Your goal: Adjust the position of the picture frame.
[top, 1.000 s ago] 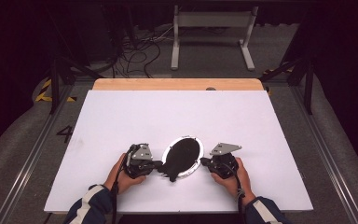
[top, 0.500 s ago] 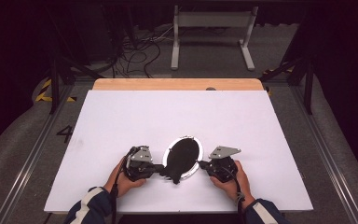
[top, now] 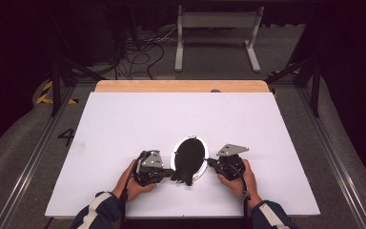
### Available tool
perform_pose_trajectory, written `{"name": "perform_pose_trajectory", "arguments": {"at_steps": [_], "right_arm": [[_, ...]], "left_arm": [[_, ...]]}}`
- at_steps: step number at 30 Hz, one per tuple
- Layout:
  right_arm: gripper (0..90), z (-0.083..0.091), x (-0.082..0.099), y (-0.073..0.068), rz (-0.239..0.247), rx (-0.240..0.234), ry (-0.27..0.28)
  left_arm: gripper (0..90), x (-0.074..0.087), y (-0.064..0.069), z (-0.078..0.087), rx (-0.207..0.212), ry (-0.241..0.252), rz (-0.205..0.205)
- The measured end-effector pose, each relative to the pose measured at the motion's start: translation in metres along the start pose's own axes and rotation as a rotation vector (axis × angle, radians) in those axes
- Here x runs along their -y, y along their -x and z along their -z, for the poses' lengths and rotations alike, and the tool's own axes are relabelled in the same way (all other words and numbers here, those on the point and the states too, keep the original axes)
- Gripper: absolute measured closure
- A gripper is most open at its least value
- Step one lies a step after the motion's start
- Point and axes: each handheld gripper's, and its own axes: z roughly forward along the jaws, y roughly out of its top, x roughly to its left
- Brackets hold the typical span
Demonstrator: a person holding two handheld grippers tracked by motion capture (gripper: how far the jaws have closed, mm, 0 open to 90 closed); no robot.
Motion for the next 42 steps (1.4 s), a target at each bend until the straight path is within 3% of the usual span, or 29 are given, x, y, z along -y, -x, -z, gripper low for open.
{"name": "perform_pose_trajectory", "arguments": {"at_steps": [4, 7, 12, 15, 28, 34, 37, 42], "right_arm": [[90.0, 0.0, 0.0, 0.005, -0.011, 0.013, 0.002], [90.0, 0.0, -0.001, 0.004, 0.008, 0.028, -0.006], [90.0, 0.002, 0.001, 0.004, -0.009, 0.011, -0.004], [90.0, 0.004, 0.002, 0.001, 0.013, 0.01, -0.009], [90.0, 0.005, 0.004, 0.002, 0.015, 0.002, -0.005], [90.0, 0.006, 0.005, 0.0, 0.036, -0.003, -0.006], [89.7, 0.007, 0.006, 0.0, 0.041, -0.015, -0.006], [88.4, 0.011, 0.008, -0.002, 0.057, -0.025, -0.017]], "left_arm": [[90.0, -0.004, 0.002, -0.004, -0.015, -0.001, -0.005], [90.0, -0.007, 0.002, -0.006, -0.024, -0.003, -0.009], [90.0, -0.01, 0.003, -0.01, -0.047, -0.004, -0.028], [90.0, -0.011, 0.003, -0.011, -0.049, -0.002, -0.022], [90.0, -0.017, 0.0, -0.017, -0.063, 0.0, -0.02], [89.7, -0.017, 0.002, -0.017, -0.074, -0.007, -0.038], [87.8, -0.018, 0.004, -0.017, -0.104, -0.011, -0.064], [85.4, -0.013, 0.005, -0.009, -0.109, -0.011, -0.088]]}}
